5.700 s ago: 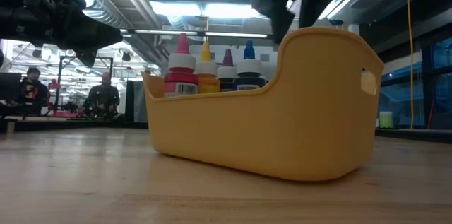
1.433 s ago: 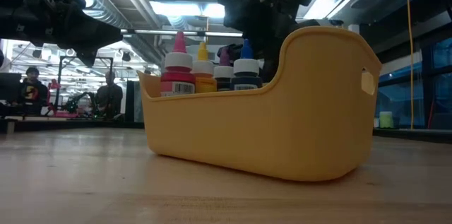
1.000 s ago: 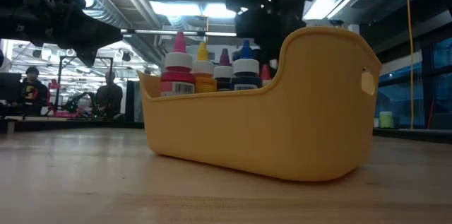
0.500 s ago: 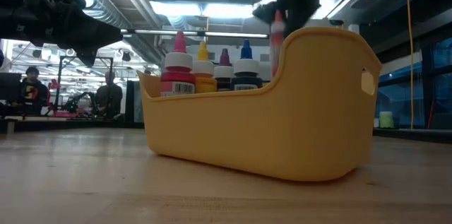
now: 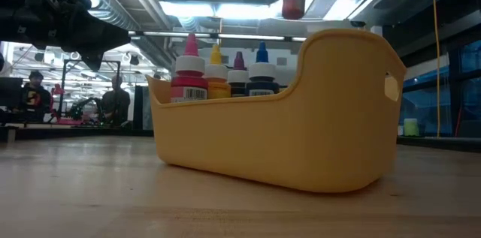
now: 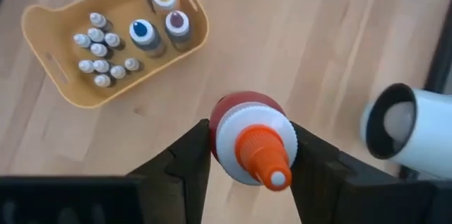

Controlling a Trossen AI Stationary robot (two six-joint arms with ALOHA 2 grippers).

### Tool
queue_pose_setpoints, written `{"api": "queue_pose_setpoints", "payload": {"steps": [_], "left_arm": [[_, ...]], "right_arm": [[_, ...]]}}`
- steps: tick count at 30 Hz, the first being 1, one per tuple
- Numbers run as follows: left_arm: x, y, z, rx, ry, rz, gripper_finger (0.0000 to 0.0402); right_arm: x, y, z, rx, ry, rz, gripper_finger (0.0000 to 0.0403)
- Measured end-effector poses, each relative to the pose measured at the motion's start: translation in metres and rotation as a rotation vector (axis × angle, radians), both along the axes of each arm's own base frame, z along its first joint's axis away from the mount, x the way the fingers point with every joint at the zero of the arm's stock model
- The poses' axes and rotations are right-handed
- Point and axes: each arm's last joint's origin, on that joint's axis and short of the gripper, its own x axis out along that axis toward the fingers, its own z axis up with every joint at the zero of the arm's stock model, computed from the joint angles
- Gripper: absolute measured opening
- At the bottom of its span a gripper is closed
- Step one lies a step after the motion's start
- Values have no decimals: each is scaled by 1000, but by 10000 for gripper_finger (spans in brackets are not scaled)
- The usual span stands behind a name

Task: Pick & Place food coloring
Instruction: Put the large orange food coloring bottle into the yellow container

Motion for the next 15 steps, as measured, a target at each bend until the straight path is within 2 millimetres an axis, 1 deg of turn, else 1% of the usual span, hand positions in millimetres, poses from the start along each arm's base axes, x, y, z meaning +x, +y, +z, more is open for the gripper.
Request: {"api": "queue_pose_setpoints", "payload": {"steps": [4, 9, 15], "left_arm": [[0, 0, 0, 0, 0, 0, 68], [0, 0, 0, 0, 0, 0, 65], [0, 0, 0, 0, 0, 0, 65]], "right_arm": [[-2, 9, 5, -40, -7, -7, 160], [-3, 22, 4, -13, 1, -32, 161], [1, 42, 1, 22, -14, -41, 162]]}}
